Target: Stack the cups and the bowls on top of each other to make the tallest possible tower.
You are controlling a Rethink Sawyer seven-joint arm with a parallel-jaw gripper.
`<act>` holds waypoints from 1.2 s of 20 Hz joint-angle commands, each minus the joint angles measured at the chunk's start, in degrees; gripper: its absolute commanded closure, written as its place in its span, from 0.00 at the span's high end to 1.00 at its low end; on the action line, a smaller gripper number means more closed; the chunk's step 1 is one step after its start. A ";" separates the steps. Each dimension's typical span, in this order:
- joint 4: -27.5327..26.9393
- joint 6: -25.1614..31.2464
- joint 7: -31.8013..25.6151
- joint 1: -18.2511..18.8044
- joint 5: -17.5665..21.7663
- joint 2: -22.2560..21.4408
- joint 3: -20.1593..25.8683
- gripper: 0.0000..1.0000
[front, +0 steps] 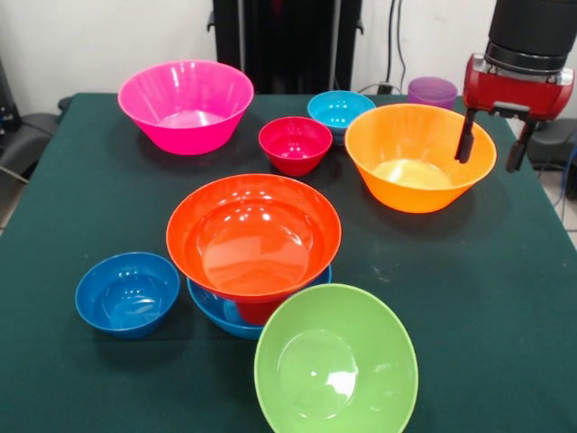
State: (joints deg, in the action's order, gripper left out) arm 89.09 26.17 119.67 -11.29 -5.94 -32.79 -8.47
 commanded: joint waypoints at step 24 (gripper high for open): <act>5.50 -5.82 11.51 -3.51 -7.19 7.46 0.87 1.00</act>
State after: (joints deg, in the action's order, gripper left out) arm 92.08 22.27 119.71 -14.72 -11.03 -28.52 -11.00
